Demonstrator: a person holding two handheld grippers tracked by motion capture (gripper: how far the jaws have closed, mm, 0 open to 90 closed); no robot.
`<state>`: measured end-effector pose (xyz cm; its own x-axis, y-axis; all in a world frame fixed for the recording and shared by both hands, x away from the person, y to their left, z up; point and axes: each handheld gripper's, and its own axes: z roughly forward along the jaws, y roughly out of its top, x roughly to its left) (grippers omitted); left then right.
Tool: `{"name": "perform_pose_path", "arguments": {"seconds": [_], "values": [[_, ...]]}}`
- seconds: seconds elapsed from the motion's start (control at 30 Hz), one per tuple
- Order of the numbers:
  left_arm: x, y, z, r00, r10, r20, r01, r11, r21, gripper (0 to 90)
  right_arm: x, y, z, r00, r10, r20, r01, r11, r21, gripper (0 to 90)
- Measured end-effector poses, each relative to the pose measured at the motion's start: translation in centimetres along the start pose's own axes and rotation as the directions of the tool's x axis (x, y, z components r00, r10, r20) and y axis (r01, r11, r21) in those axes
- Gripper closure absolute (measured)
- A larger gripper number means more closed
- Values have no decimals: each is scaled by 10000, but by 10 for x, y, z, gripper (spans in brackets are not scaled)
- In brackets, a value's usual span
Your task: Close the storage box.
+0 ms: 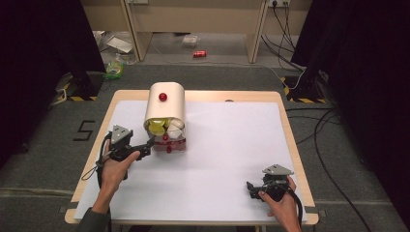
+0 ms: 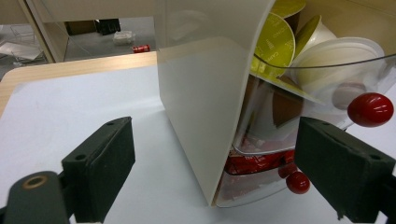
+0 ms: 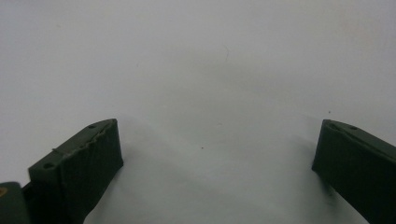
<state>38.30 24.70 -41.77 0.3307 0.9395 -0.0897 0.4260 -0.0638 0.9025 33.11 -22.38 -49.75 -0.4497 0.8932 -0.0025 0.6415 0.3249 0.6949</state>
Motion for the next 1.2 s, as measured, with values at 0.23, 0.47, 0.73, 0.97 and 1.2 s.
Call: {"name": "perform_pose_path", "arguments": {"seconds": [0.23, 0.47, 0.73, 0.97, 1.2], "values": [[1, 1, 1, 10000, 22, -21, -22, 10000, 65, 116, 0, 0, 0, 10000, 2, 7, -2, 10000, 4, 13], [1, 1, 1, 10000, 6, -28, -6, 10000, 72, 107, 0, 0, 0, 10000, 4, 12, -4, 10000, 4, 13], [-3, 1, -3, 9999, -2, 153, 1, 10000, 63, 154, 0, 0, 0, 10000, 14, 6, -14, 10000, 7, 12], [-2, -1, -10, 9996, -31, 281, 28, 10000, 92, 154, 0, 0, 0, 10000, 4, 8, -4, 10000, 4, 12], [1, -8, -11, 9991, -224, 353, 217, 9995, 211, 154, 0, 0, 0, 10000, 4, 6, -4, 10000, 6, 12]]}}
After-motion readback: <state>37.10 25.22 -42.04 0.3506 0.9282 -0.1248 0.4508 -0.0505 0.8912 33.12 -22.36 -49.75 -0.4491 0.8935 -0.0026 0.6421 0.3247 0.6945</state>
